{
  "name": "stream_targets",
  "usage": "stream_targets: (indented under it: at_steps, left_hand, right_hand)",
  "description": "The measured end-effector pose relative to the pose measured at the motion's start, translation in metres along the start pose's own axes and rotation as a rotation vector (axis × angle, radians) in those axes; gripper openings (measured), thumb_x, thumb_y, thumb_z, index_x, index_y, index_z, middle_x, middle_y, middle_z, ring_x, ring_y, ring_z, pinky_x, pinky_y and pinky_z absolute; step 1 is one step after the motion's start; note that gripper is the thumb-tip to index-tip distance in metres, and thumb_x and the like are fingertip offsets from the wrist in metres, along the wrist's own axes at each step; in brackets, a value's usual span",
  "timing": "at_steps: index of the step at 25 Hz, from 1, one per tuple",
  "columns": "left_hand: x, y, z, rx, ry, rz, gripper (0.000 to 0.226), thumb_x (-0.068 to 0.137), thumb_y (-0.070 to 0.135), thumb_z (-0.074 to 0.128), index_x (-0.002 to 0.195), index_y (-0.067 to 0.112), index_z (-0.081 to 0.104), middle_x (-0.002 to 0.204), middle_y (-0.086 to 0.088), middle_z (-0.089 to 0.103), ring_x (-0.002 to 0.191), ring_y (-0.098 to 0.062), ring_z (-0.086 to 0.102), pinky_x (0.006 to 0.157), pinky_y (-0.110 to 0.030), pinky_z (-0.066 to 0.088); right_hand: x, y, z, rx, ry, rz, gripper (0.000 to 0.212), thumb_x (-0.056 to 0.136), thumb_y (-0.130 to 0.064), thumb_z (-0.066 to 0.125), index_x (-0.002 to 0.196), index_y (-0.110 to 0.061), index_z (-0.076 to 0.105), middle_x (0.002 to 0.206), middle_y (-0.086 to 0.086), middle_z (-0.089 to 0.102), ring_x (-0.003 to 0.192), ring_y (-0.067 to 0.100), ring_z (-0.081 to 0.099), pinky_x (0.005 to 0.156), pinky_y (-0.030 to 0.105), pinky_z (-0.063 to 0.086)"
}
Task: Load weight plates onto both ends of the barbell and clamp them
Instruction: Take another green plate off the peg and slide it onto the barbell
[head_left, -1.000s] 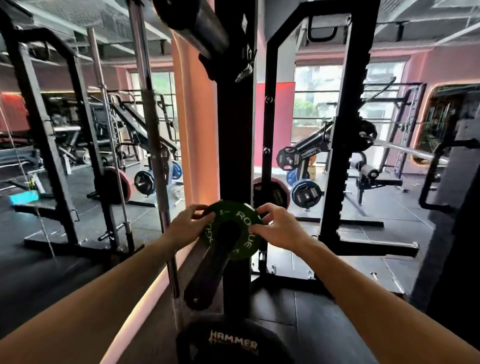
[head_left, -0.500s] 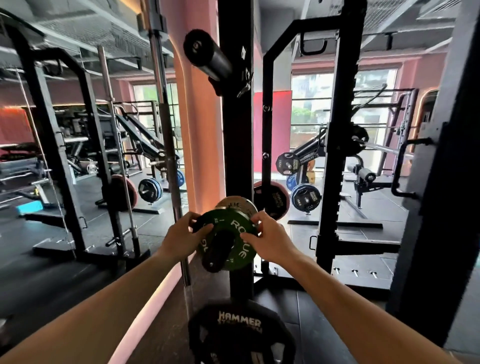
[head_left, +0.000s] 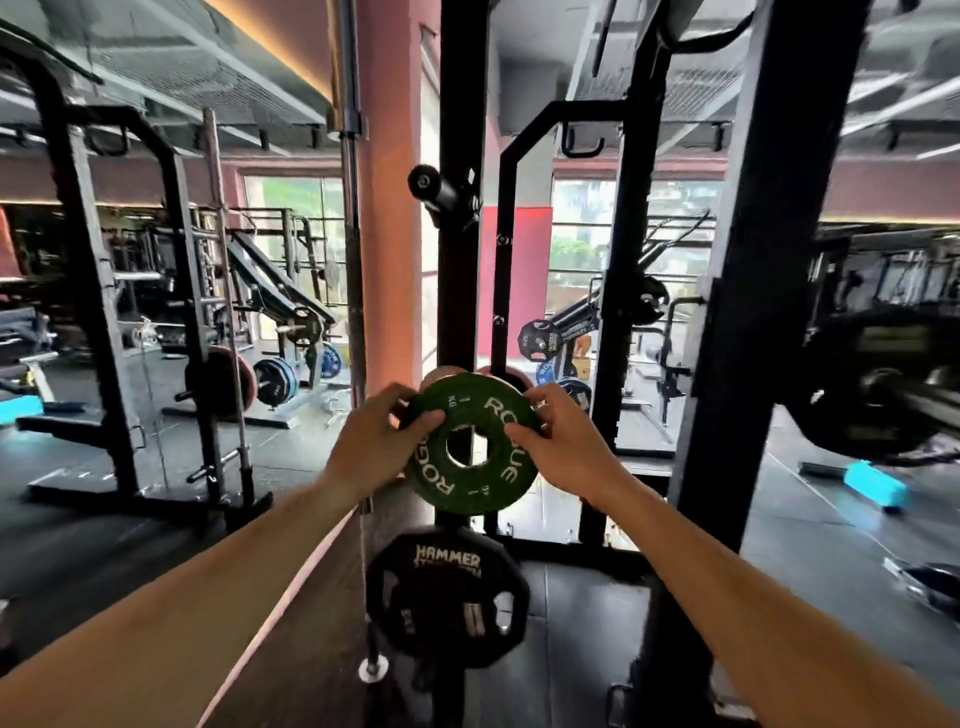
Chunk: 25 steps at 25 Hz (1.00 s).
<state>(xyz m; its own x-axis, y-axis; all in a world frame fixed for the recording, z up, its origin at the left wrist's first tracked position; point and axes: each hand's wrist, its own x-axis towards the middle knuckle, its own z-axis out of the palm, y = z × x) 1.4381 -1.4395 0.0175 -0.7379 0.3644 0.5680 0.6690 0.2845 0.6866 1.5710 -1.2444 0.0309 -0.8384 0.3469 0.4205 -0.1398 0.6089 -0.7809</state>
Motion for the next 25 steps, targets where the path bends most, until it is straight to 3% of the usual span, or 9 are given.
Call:
stream_targets:
  at_steps: [4, 8, 10, 12, 16, 20, 22, 25]
  left_hand:
    - [-0.031, 0.073, 0.046, -0.114, -0.099, 0.091, 0.025, 0.089, 0.042, 0.072, 0.107, 0.028, 0.062, 0.095, 0.011, 0.063, 0.082, -0.006, 0.063, 0.066, -0.018, 0.049]
    - [-0.056, 0.141, 0.113, -0.255, -0.22, 0.125, 0.03, 0.081, 0.05, 0.075, 0.097, 0.026, 0.066, 0.088, 0.003, 0.066, 0.083, -0.022, 0.071, 0.07, -0.045, 0.062]
    - [-0.068, 0.174, 0.147, -0.316, -0.278, 0.165, 0.035, 0.072, 0.061, 0.072, 0.092, 0.034, 0.066, 0.083, 0.001, 0.067, 0.079, -0.028, 0.074, 0.063, -0.052, 0.063]
    - [-0.084, 0.213, 0.184, -0.369, -0.329, 0.191, 0.032, 0.072, 0.059, 0.072, 0.089, 0.033, 0.064, 0.082, -0.002, 0.064, 0.077, -0.033, 0.073, 0.057, -0.055, 0.062]
    - [-0.119, 0.294, 0.256, -0.477, -0.396, 0.201, 0.016, 0.085, 0.039, 0.077, 0.083, 0.031, 0.063, 0.089, -0.013, 0.063, 0.079, -0.033, 0.074, 0.051, -0.05, 0.062]
    - [-0.148, 0.349, 0.318, -0.543, -0.387, 0.158, 0.016, 0.088, 0.029, 0.077, 0.08, 0.033, 0.063, 0.09, -0.02, 0.063, 0.072, -0.031, 0.076, 0.05, -0.048, 0.062]
    - [-0.16, 0.365, 0.342, -0.565, -0.361, 0.143, 0.015, 0.088, 0.028, 0.077, 0.083, 0.03, 0.064, 0.094, -0.025, 0.062, 0.07, -0.031, 0.076, 0.051, -0.051, 0.062]
    - [-0.168, 0.38, 0.362, -0.57, -0.305, 0.131, 0.014, 0.087, 0.027, 0.078, 0.089, 0.026, 0.064, 0.094, -0.024, 0.061, 0.071, -0.038, 0.075, 0.052, -0.058, 0.061]
  right_hand:
    - [-0.058, -0.004, -0.082, -0.083, 0.092, 0.068, 0.026, 0.093, -0.023, 0.069, 0.108, -0.034, 0.05, 0.109, 0.002, 0.069, 0.094, 0.02, 0.071, 0.082, 0.045, 0.062]
    - [-0.123, 0.006, -0.167, -0.187, 0.22, 0.124, 0.027, 0.092, -0.02, 0.07, 0.109, -0.028, 0.051, 0.105, -0.001, 0.068, 0.094, 0.018, 0.069, 0.083, 0.039, 0.06]
    - [-0.156, 0.007, -0.21, -0.231, 0.27, 0.144, 0.028, 0.092, -0.018, 0.07, 0.109, -0.026, 0.051, 0.101, -0.002, 0.066, 0.089, 0.013, 0.067, 0.074, 0.026, 0.056]
    - [-0.188, 0.009, -0.26, -0.267, 0.301, 0.165, 0.028, 0.091, -0.017, 0.071, 0.109, -0.025, 0.051, 0.1, -0.001, 0.067, 0.086, 0.011, 0.067, 0.07, 0.022, 0.054]
    - [-0.243, 0.017, -0.354, -0.29, 0.34, 0.231, 0.03, 0.091, -0.019, 0.07, 0.114, -0.025, 0.052, 0.103, -0.001, 0.067, 0.092, 0.015, 0.068, 0.077, 0.031, 0.058]
    - [-0.276, 0.044, -0.426, -0.309, 0.353, 0.231, 0.034, 0.091, -0.019, 0.07, 0.122, -0.02, 0.054, 0.114, 0.007, 0.067, 0.101, 0.025, 0.068, 0.09, 0.045, 0.058]
    - [-0.283, 0.06, -0.455, -0.301, 0.32, 0.205, 0.03, 0.092, -0.016, 0.07, 0.117, -0.022, 0.055, 0.11, 0.008, 0.069, 0.098, 0.027, 0.07, 0.088, 0.048, 0.059]
    - [-0.281, 0.083, -0.48, -0.257, 0.294, 0.151, 0.032, 0.091, -0.013, 0.069, 0.098, -0.04, 0.052, 0.108, 0.008, 0.071, 0.095, 0.027, 0.072, 0.086, 0.053, 0.059]
